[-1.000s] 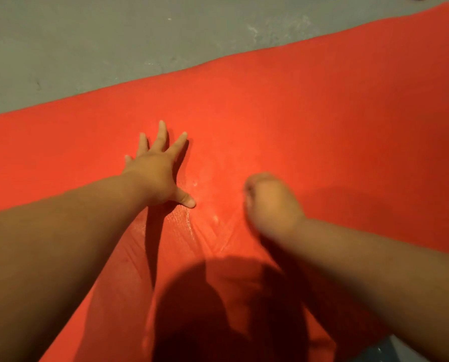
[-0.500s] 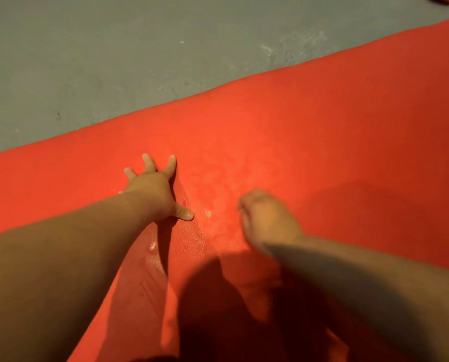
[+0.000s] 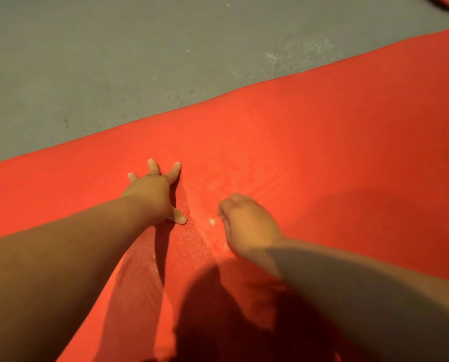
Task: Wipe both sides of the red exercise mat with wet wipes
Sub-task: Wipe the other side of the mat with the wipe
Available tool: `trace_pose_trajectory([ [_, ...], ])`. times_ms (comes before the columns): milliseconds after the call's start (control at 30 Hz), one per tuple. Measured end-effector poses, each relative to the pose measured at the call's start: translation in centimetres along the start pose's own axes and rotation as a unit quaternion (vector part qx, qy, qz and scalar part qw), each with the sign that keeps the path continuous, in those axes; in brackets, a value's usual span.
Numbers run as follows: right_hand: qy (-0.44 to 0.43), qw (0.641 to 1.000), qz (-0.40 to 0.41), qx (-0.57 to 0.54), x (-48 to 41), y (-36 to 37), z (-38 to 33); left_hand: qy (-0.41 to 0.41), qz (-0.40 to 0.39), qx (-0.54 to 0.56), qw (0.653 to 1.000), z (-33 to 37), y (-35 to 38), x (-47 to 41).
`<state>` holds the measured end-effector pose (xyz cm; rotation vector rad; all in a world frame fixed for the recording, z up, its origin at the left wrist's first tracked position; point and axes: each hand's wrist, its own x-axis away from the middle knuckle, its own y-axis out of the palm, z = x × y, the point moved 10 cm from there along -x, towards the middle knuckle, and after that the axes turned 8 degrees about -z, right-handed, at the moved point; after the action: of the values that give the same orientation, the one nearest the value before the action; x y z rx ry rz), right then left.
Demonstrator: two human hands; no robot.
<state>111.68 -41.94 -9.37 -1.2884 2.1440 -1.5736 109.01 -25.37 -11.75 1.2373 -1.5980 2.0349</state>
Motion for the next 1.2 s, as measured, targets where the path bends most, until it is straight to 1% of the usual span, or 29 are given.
trace_pose_trajectory([
  [67, -0.087, 0.995, -0.044, 0.003, 0.3, 1.6, -3.0, 0.003, -0.004, -0.001, 1.000, 0.1, 0.2, -0.1],
  [100, -0.101, 0.994, -0.043, 0.014, -0.1, 0.9, -2.3, 0.004, -0.004, -0.003, 1.000, 0.1, 0.3, -0.1],
  [133, -0.089, 0.995, -0.021, 0.031, -1.1, -0.3, -0.5, 0.005, -0.003, -0.011, 1.000, 0.1, 0.2, -0.2],
  [167, -0.045, 0.998, 0.015, 0.030, -2.0, -2.3, 2.5, 0.007, -0.004, -0.018, 1.000, 0.1, 0.0, -0.3],
  [200, 0.031, 0.998, 0.060, 0.016, -2.7, -4.9, 6.6, 0.012, -0.001, -0.024, 1.000, 0.1, -0.4, -0.2],
  [267, 0.192, 0.970, 0.142, -0.033, -2.6, -9.2, 13.8, 0.026, 0.030, -0.041, 0.998, -0.1, -1.8, 0.0],
  [300, 0.234, 0.959, 0.157, -0.033, -2.4, -9.8, 15.0, 0.025, 0.053, -0.046, 0.997, -0.5, -2.7, 0.0],
  [333, 0.235, 0.959, 0.156, -0.016, -2.6, -9.5, 14.0, 0.013, 0.070, -0.040, 0.997, -1.1, -3.3, -0.1],
  [400, 0.154, 0.980, 0.125, -0.003, -3.1, -6.0, 8.0, -0.031, 0.077, -0.015, 0.996, -2.7, -3.7, -0.7],
  [467, -0.008, 0.999, 0.041, 0.008, -2.3, -1.0, -1.2, -0.047, 0.039, 0.005, 0.998, -3.9, -3.0, -1.2],
  [500, -0.088, 0.996, -0.009, 0.012, -1.5, 1.0, -4.7, -0.041, 0.025, 0.003, 0.999, -4.1, -3.0, -1.3],
  [533, -0.140, 0.989, -0.052, 0.022, -1.5, 2.0, -6.0, -0.031, 0.023, -0.010, 0.999, -4.2, -3.3, -1.4],
  [567, -0.151, 0.987, -0.055, 0.026, -2.4, 1.3, -5.3, -0.019, 0.028, -0.025, 0.999, -4.2, -3.9, -1.4],
  [600, -0.123, 0.992, -0.026, 0.033, -3.7, -0.4, -2.9, -0.009, 0.031, -0.032, 0.999, -4.2, -4.1, -1.5],
  [633, -0.063, 0.997, 0.016, 0.029, -5.1, -2.6, 0.6, -0.005, 0.029, -0.030, 0.999, -4.3, -4.2, -1.6],
  [667, 0.020, 0.997, 0.067, 0.017, -6.2, -5.5, 4.9, -0.007, 0.022, -0.029, 0.999, -4.5, -3.9, -1.7],
  [700, 0.110, 0.988, 0.111, 0.001, -6.5, -8.1, 9.3, -0.009, 0.019, -0.028, 0.999, -4.5, -3.7, -1.9],
  [733, 0.183, 0.974, 0.133, -0.015, -6.5, -9.7, 12.5, -0.010, 0.016, -0.026, 0.999, -4.6, -3.6, -2.1],
  [767, 0.226, 0.964, 0.138, -0.012, -6.5, -10.2, 13.7, -0.011, 0.012, -0.026, 1.000, -4.6, -3.4, -2.4],
  [800, 0.231, 0.963, 0.138, 0.008, -6.7, -10.0, 12.7, -0.010, 0.007, -0.023, 1.000, -4.6, -3.3, -2.6],
  [867, 0.166, 0.979, 0.121, 0.018, -7.3, -7.4, 7.2, -0.010, 0.005, -0.010, 1.000, -4.8, -3.5, -3.0],
  [933, 0.043, 0.998, 0.040, 0.003, -6.9, -2.4, -0.8, -0.010, 0.006, -0.003, 1.000, -5.1, -3.6, -3.3],
  [1000, -0.080, 0.996, -0.049, 0.012, -5.2, 1.3, -7.3, -0.007, 0.010, -0.004, 1.000, -5.3, -3.8, -3.5],
  [1033, -0.107, 0.992, -0.069, 0.016, -4.8, 1.6, -7.9, -0.006, 0.009, -0.004, 1.000, -5.3, -3.8, -3.5],
  [1067, -0.103, 0.993, -0.061, 0.022, -5.2, 0.9, -6.7, -0.007, 0.009, -0.002, 1.000, -5.3, -3.7, -3.4],
  [1100, -0.073, 0.996, -0.038, 0.033, -6.2, -0.4, -4.1, -0.006, 0.011, -0.002, 1.000, -5.4, -3.8, -3.5],
  [1133, -0.021, 0.999, -0.001, 0.034, -7.4, -2.6, -0.5, -0.006, 0.013, -0.004, 1.000, -5.4, -3.8, -3.6],
  [1167, 0.056, 0.997, 0.050, 0.030, -8.3, -5.7, 4.0, -0.004, 0.015, -0.007, 1.000, -5.4, -3.8, -3.7],
  [1200, 0.138, 0.985, 0.105, 0.017, -8.5, -8.9, 8.4, -0.003, 0.018, -0.012, 1.000, -5.3, -3.8, -3.7],
])
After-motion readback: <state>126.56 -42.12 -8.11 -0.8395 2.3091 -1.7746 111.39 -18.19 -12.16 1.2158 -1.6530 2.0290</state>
